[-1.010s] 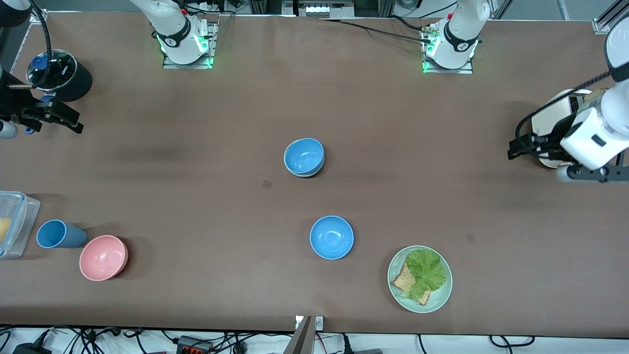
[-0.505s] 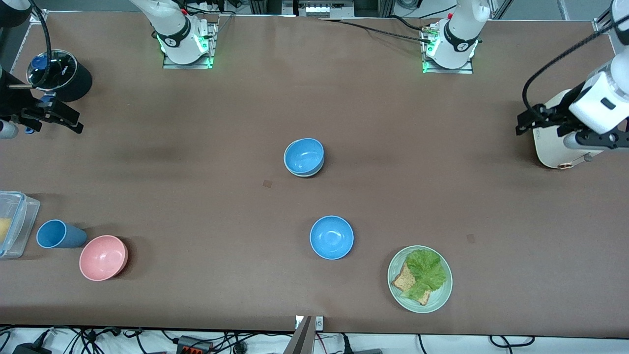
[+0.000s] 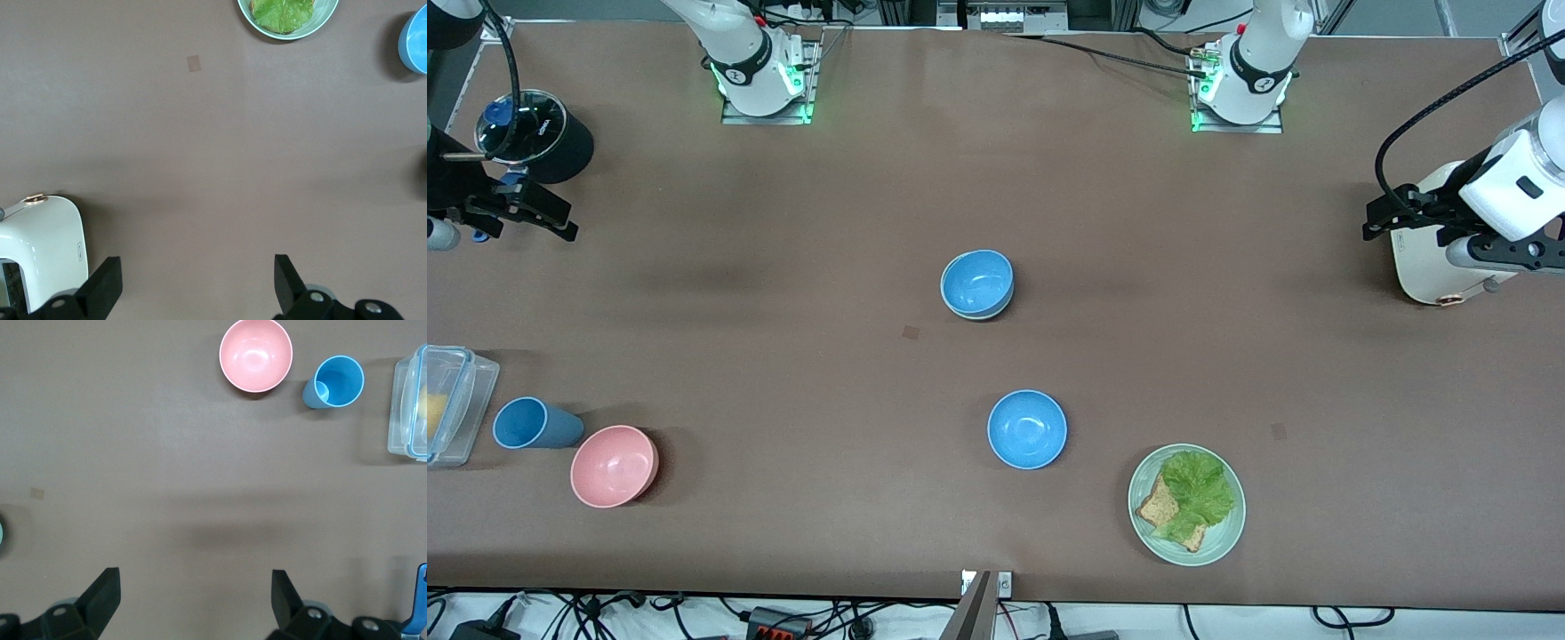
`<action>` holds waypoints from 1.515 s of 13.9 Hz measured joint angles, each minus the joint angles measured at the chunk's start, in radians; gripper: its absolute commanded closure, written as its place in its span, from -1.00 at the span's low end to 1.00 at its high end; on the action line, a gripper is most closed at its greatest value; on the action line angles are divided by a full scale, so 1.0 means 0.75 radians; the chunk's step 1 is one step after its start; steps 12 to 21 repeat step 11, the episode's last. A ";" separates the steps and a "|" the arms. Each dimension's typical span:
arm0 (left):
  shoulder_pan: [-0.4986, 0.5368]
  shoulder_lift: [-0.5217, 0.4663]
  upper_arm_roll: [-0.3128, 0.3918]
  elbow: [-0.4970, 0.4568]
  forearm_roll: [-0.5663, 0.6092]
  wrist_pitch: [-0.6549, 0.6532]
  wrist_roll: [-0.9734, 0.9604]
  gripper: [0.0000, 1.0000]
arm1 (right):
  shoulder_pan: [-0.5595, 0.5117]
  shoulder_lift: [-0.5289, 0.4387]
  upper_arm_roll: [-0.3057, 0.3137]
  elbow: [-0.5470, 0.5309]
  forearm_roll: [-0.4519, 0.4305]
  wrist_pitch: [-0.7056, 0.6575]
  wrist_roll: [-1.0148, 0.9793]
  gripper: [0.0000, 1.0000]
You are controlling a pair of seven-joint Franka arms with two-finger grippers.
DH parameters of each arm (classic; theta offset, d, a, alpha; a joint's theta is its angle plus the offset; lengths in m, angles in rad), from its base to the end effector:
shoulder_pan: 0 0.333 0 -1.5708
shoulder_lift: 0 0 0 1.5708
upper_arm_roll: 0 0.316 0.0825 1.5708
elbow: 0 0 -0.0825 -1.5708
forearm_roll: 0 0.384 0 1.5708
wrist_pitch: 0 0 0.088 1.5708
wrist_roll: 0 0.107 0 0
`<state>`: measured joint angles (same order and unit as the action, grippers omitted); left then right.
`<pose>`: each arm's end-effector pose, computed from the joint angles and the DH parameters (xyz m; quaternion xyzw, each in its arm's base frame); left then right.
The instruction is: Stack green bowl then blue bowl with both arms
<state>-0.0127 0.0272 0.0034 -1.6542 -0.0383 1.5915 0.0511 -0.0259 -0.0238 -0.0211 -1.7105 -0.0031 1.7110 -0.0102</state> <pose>0.5598 -0.0093 0.5719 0.9984 -0.0289 -0.0445 0.0200 0.5559 -0.0266 0.5836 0.9998 -0.0182 0.0121 0.0016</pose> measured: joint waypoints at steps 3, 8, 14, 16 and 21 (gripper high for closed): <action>-0.003 0.009 -0.001 0.005 0.000 0.000 0.000 -1.00 | 0.000 0.000 0.000 0.000 0.000 0.000 0.000 -1.00; -0.005 0.015 -0.001 0.007 0.000 0.000 0.001 -1.00 | 0.000 0.001 0.000 0.000 0.000 0.000 0.000 -1.00; -0.005 0.026 0.000 0.008 0.000 0.000 0.002 -1.00 | 0.000 0.002 0.000 0.000 0.000 0.000 0.000 -1.00; -0.005 0.026 0.000 0.008 0.000 0.000 0.002 -1.00 | 0.000 0.002 0.000 0.000 0.000 0.000 0.000 -1.00; -0.005 0.026 0.000 0.008 0.000 0.000 0.002 -1.00 | 0.000 0.002 0.000 0.000 0.000 0.000 0.000 -1.00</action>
